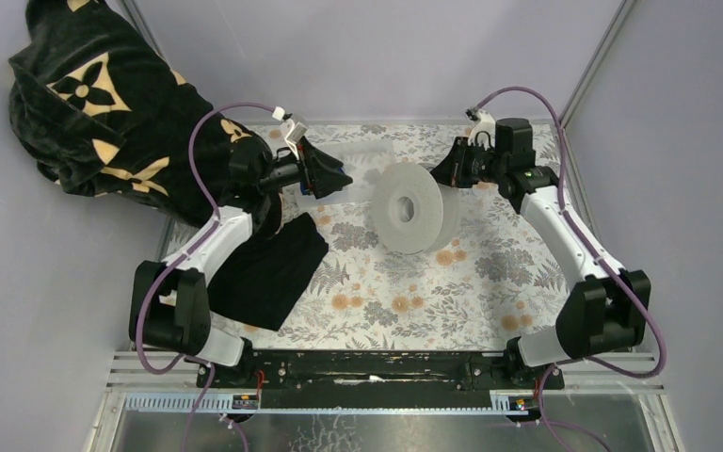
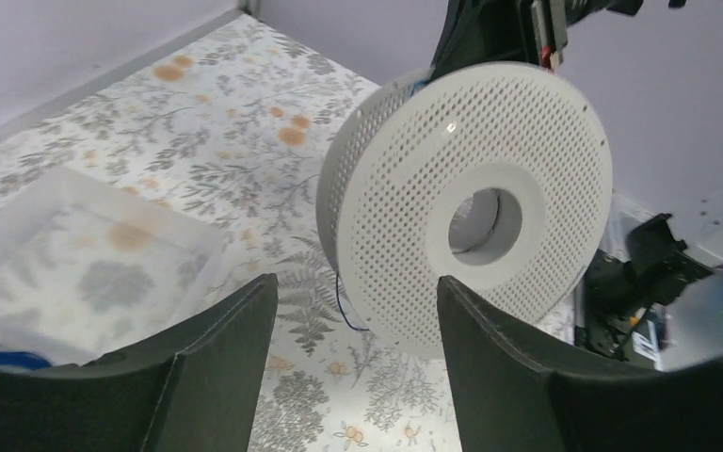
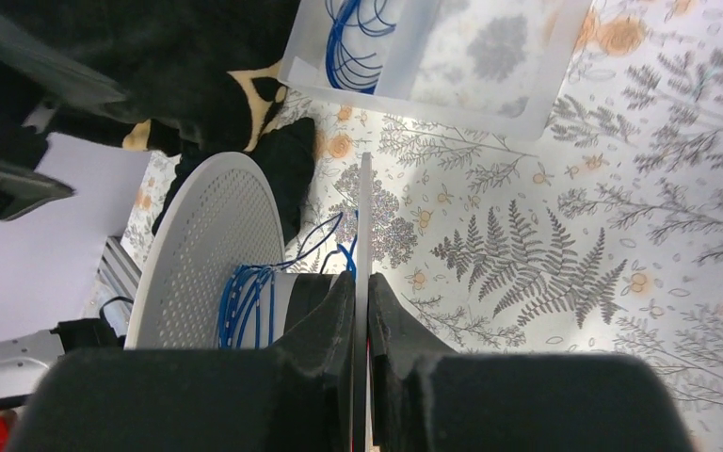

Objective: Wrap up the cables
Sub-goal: Place the cable reel at the center of the board.

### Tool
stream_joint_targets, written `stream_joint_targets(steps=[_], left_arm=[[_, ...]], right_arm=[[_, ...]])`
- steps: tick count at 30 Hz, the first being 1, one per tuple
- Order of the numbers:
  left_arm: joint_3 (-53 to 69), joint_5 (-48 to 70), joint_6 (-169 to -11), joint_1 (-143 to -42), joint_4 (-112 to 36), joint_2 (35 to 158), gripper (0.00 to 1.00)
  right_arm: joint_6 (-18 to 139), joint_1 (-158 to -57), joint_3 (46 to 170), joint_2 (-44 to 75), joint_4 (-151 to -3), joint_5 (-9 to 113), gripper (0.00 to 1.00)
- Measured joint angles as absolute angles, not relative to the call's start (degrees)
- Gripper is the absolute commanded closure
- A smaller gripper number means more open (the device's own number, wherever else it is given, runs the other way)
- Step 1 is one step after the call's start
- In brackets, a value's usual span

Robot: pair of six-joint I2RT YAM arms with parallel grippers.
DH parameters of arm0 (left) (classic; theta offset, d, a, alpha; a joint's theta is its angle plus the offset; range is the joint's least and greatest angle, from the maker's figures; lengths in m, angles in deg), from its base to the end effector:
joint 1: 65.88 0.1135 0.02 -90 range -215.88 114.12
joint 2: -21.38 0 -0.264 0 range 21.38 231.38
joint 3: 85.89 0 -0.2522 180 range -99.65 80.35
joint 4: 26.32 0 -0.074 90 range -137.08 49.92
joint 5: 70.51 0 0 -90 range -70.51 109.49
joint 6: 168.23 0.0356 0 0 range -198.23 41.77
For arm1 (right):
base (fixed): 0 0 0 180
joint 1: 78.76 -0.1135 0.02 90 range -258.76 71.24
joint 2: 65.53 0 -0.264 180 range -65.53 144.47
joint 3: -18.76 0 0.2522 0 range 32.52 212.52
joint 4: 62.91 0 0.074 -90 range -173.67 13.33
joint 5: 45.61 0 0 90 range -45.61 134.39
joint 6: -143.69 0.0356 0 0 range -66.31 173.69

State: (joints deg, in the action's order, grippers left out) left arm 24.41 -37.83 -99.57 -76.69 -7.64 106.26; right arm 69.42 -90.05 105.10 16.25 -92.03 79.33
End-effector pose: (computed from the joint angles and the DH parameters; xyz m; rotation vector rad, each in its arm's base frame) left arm 0.3214 -0.0919 0.3161 0.7008 1.5102 -1.1798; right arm 0.3172 0.0841 0.3520 -0.3252 2.0052 0.9082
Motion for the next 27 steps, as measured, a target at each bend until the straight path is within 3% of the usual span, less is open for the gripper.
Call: stream_joint_targets(steps=[10,15,22,27], left_arm=[[21.9,-31.2,-85.8,-76.7,-25.1,100.9,0.2],[21.9,-29.7,-83.5,-76.7,-28.9,100.8,0.17],[20.5,-26.1,-82.1,-76.0,-33.8,101.1,0.01],[16.5,-22.0,-81.5,-73.6,-37.8,102.3,0.0]], right_arm=[[78.4,-90.1,98.3,26.0,-81.6,80.1,1.0],[81.7,-90.1,96.5,29.9,-77.1,80.1,1.0],[84.3,-90.5,94.3,30.8,-73.2,80.5,1.0],[85.6,-90.9,93.4,31.4,-70.5,80.8,1.0]])
